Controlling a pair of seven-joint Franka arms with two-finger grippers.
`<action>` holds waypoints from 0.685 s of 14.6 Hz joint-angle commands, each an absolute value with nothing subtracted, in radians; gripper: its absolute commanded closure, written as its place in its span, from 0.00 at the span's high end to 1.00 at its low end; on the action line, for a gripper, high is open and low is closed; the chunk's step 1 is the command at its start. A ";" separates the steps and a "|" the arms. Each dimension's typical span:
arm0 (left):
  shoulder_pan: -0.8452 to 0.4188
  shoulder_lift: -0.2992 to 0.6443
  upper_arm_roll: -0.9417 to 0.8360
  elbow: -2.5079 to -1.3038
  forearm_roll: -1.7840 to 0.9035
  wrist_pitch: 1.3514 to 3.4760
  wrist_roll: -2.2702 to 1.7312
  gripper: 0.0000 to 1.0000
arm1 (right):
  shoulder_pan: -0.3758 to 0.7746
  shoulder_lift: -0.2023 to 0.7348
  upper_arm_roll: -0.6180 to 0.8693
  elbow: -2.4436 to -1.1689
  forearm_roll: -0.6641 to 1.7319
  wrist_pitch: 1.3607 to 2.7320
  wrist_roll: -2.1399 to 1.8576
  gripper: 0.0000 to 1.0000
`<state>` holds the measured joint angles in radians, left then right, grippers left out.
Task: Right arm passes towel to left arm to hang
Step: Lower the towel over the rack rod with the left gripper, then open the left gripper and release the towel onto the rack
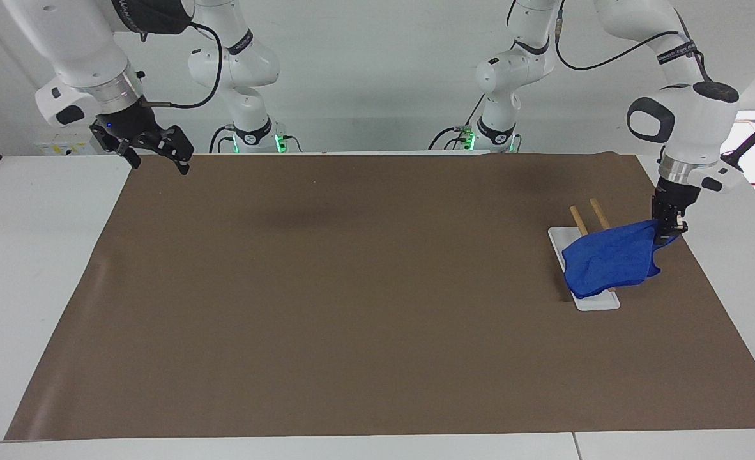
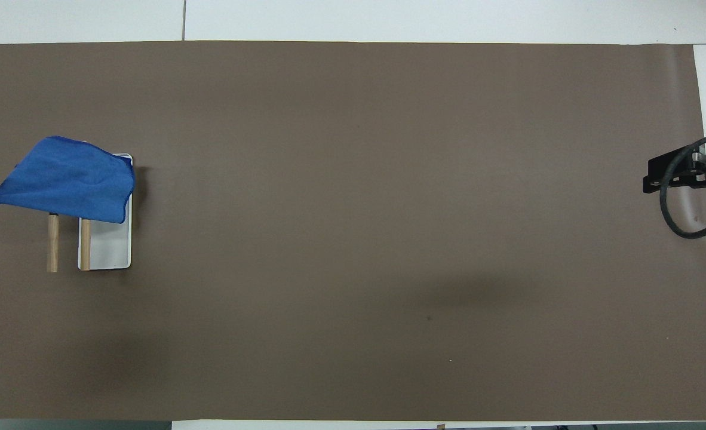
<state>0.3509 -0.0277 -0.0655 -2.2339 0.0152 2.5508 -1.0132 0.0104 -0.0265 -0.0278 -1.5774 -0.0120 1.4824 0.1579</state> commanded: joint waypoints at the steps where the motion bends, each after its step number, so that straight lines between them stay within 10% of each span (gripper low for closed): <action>1: 0.370 -0.037 -0.075 -2.256 0.020 2.573 -1.003 0.00 | 0.005 -0.026 -0.025 -1.574 0.008 1.482 0.169 1.00; 2: 0.370 -0.037 -0.075 -2.249 0.020 2.565 -1.000 0.73 | 0.002 -0.026 -0.025 -1.574 0.008 1.482 0.167 1.00; 3: 0.365 -0.035 -0.075 -2.226 0.021 2.550 -0.996 1.00 | -0.002 -0.026 -0.025 -1.574 0.008 1.480 0.167 1.00; 10: 0.342 -0.032 -0.081 -2.042 0.021 2.327 -0.986 1.00 | 0.000 -0.026 -0.025 -1.574 0.006 1.482 0.166 1.00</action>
